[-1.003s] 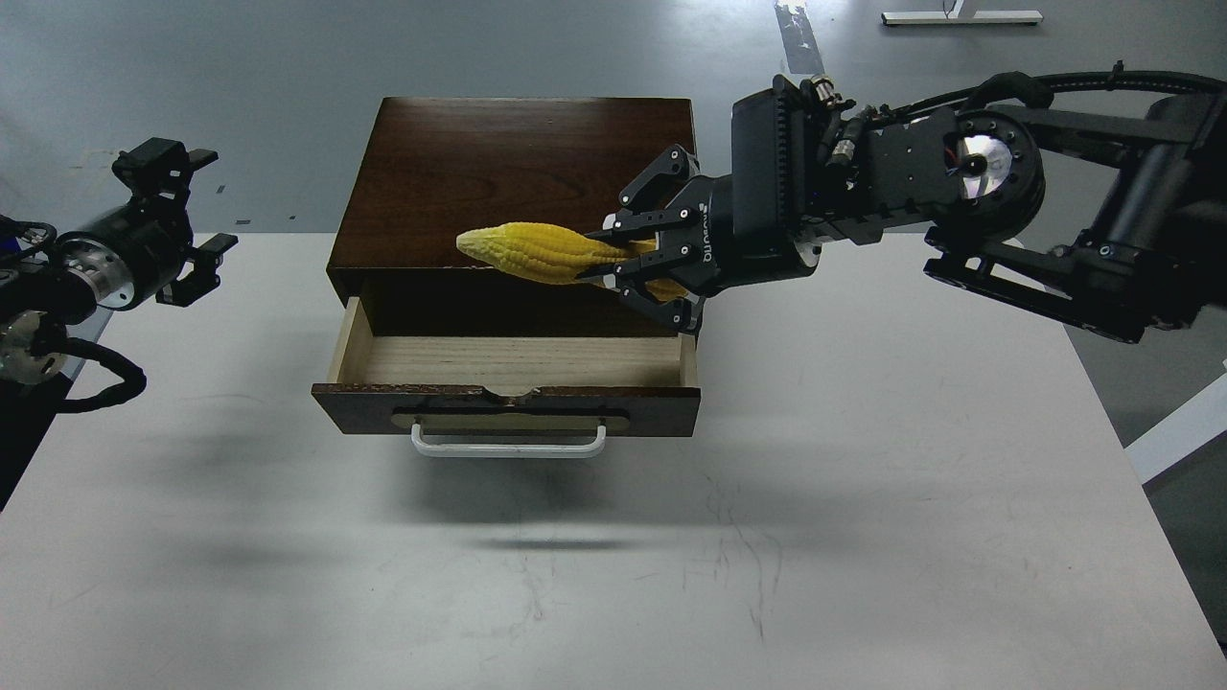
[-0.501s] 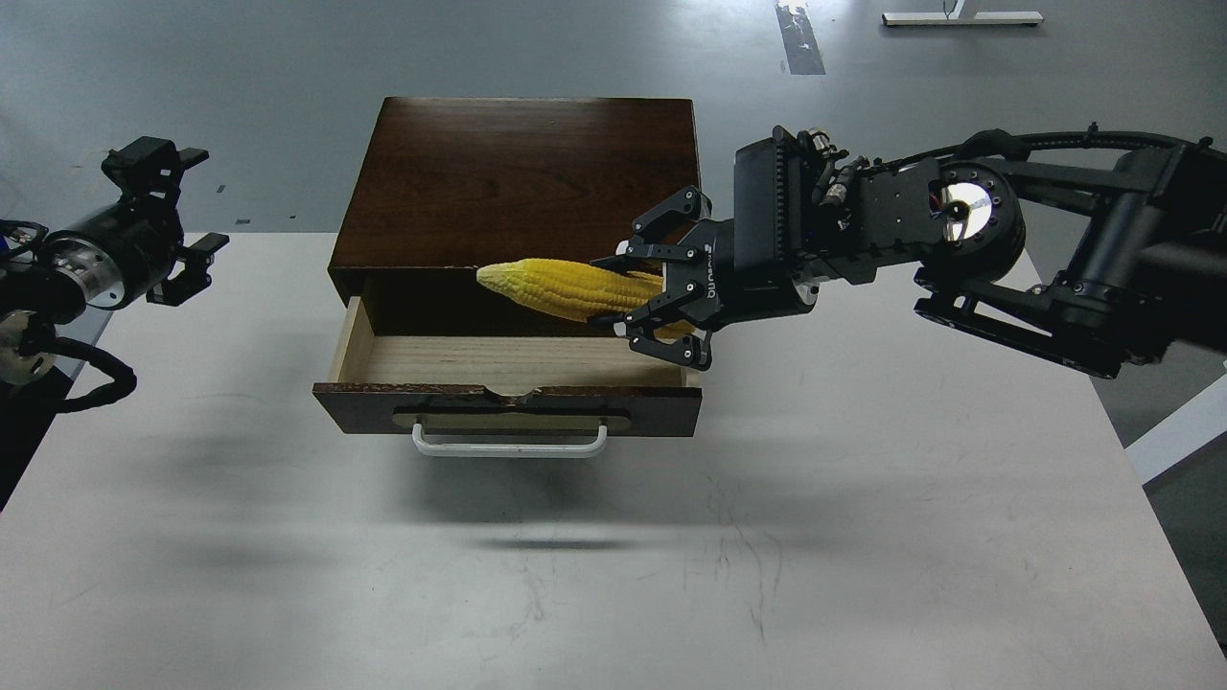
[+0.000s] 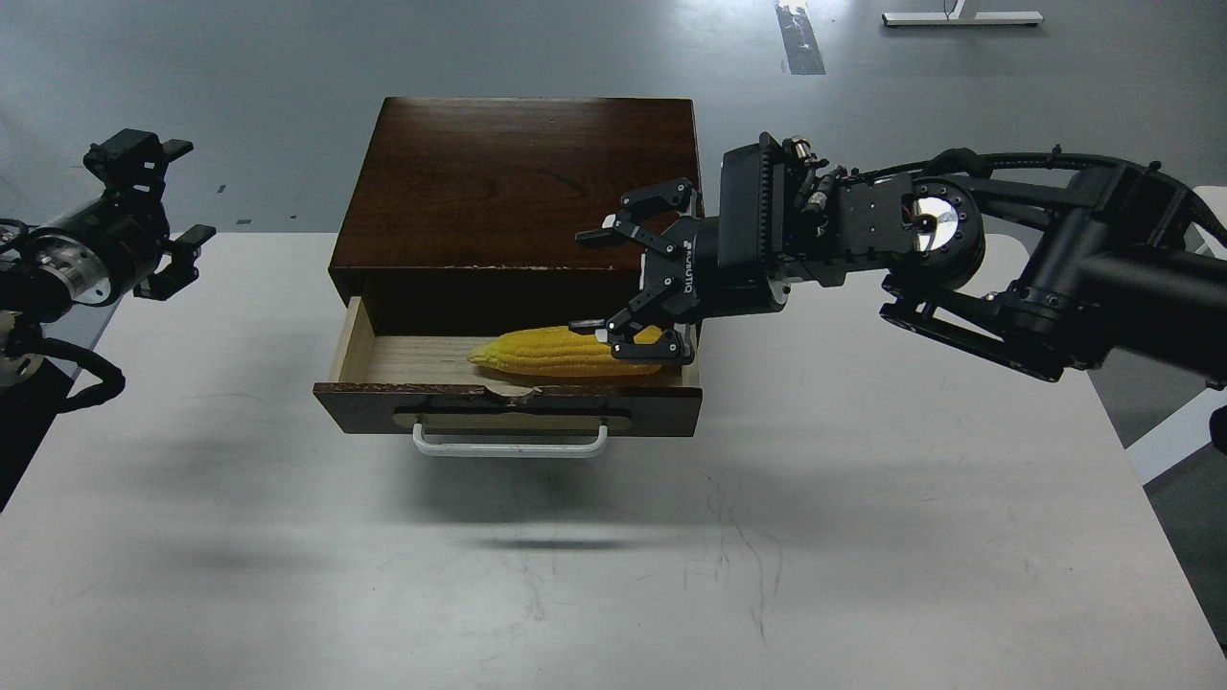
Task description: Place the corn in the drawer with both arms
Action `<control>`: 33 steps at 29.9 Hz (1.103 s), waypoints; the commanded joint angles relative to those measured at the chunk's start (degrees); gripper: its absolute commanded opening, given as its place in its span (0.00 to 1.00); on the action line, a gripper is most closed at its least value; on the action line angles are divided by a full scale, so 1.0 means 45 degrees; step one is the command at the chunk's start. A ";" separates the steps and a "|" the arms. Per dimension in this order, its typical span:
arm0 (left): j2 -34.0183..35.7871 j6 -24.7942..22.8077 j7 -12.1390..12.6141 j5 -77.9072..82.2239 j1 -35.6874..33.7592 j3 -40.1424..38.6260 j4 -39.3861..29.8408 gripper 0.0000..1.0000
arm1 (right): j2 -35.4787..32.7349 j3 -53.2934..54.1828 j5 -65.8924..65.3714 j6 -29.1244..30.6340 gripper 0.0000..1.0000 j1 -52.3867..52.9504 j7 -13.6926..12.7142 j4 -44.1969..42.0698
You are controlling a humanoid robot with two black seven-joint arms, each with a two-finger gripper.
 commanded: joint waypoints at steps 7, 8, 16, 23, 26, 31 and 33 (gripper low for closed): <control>0.0011 -0.0067 0.0034 -0.0099 -0.0019 -0.0058 -0.0002 0.99 | 0.0520 0.2459 0.4249 0.0207 0.91 0.0164 -0.1163 -0.0127; 0.0011 -0.0086 0.0054 -0.0157 -0.0019 -0.0058 -0.0002 0.99 | 0.0461 0.2770 0.5666 0.0420 0.92 0.0183 -0.1396 -0.0186; 0.0128 -0.1469 0.0015 -0.0488 -0.0019 -0.0642 0.0017 0.99 | -0.2523 0.3066 1.8182 0.2666 0.96 -0.0418 -0.3623 -0.0596; -0.0028 -0.2157 0.0093 -0.0587 0.0001 -0.0820 0.0017 0.99 | -0.3426 0.3846 2.4028 0.2765 0.96 -0.3639 -0.4113 -0.1240; -0.0048 -0.2156 0.0132 -0.0587 0.0001 -0.0820 0.0017 0.99 | -0.3504 0.4100 2.5867 0.2902 0.96 -0.4442 -0.4113 -0.1279; -0.0048 -0.2156 0.0152 -0.0587 0.0001 -0.0820 0.0037 0.99 | -0.3583 0.4277 2.7397 0.3565 0.97 -0.5128 -0.4133 -0.1319; -0.0048 -0.2156 0.0152 -0.0587 0.0001 -0.0820 0.0037 0.99 | -0.3583 0.4297 2.8019 0.3684 0.97 -0.5304 -0.4133 -0.1338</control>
